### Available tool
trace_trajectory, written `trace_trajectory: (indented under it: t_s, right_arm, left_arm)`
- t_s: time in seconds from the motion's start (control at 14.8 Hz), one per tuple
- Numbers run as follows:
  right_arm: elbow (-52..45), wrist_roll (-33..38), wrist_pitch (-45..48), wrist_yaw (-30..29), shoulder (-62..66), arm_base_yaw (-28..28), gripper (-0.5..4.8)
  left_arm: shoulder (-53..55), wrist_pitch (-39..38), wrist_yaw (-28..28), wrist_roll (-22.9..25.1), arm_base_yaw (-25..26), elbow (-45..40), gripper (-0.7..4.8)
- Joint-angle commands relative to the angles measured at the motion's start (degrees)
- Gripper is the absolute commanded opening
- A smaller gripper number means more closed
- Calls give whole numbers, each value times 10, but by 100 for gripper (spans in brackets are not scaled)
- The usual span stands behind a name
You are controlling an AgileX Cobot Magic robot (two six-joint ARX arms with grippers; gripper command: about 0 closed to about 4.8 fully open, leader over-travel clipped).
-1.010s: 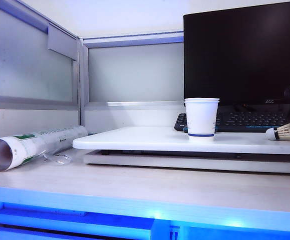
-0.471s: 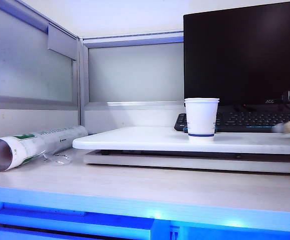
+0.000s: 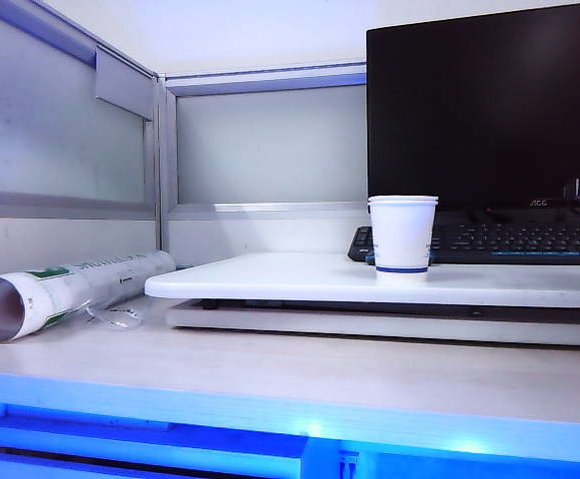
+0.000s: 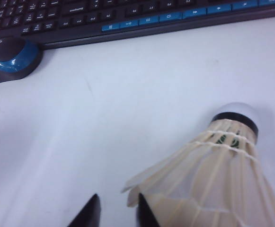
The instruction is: Pick up the badminton from the table and put it into the white paper cup.
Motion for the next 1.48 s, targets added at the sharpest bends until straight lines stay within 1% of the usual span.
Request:
trace_trajectory:
  t_s: [0.07, 0.13, 0.54, 0.74, 1.08, 1.21, 1.41, 1.48]
  right_arm:
    - [3, 0, 11, 1, -1, 1, 26]
    - [3, 0, 13, 1, -1, 1, -8]
    - [3, 0, 45, -5, -2, 1, -8]
    - [3, 0, 69, -48, -5, 1, -8]
    - [3, 1, 68, -75, -49, 2, -8]
    - [3, 2, 68, -98, -71, 2, -8]
    - [3, 43, 65, -124, -103, 2, -8]
    - [3, 44, 66, -130, -112, 2, -8]
  left_arm:
    - [0, -12, 2, 0, 1, -1, -5]
    - [0, -12, 2, 0, 1, -1, -5]
    - [0, -12, 2, 0, 0, -1, -5]
    - [0, -12, 2, 0, 1, -1, -5]
    - [0, -11, 1, 0, 1, -1, -5]
    - [0, -11, 1, 0, 1, -1, -5]
    - [0, -11, 1, 0, 1, -1, -5]
    - [0, -11, 1, 0, 1, -1, -5]
